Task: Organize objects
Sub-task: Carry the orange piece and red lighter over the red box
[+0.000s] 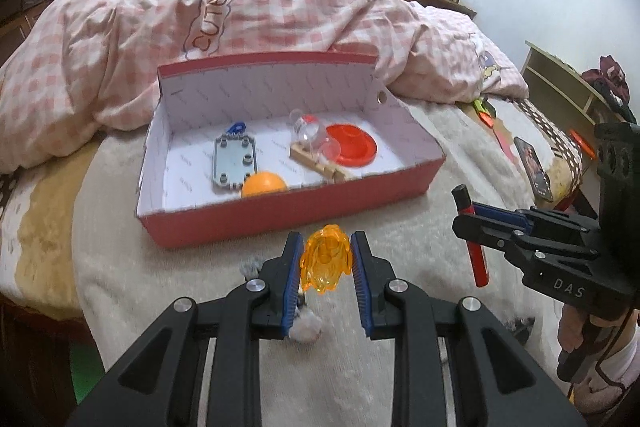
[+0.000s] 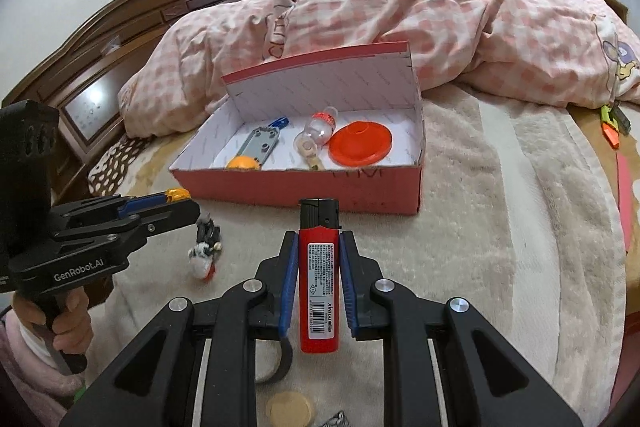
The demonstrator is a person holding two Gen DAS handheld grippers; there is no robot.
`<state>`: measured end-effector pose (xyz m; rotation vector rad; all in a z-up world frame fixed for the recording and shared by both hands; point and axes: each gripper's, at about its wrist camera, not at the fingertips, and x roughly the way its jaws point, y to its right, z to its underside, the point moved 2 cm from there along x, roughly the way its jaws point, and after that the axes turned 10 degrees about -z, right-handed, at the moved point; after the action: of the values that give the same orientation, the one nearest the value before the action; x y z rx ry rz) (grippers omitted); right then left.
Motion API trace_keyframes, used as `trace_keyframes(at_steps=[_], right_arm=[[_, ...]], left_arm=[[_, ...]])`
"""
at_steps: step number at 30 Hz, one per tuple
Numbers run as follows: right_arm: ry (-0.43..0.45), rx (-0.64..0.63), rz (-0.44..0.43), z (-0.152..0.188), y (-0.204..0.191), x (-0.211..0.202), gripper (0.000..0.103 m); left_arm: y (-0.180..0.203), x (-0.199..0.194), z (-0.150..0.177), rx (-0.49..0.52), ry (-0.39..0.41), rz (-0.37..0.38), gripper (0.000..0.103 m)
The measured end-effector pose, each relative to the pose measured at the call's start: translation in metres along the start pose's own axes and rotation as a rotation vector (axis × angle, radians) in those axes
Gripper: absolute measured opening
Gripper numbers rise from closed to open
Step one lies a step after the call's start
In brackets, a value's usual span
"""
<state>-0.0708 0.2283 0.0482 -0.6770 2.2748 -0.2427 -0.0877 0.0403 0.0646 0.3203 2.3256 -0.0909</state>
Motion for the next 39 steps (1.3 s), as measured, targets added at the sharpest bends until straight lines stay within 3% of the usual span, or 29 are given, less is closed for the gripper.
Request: trace_keyframes(at_steps=[25, 39], right_arm=[[0.021, -0.01, -0.051, -0.063, 0.0, 0.031, 0.021], [0.011, -0.054, -0.009, -0.081, 0.001, 0.062, 0.021]], left_arm=[[-0.017, 0.041, -0.058, -0.017, 0.023, -0.018, 0.024], [-0.027, 0.066, -0.068, -0.031, 0.018, -0.056, 0.024]])
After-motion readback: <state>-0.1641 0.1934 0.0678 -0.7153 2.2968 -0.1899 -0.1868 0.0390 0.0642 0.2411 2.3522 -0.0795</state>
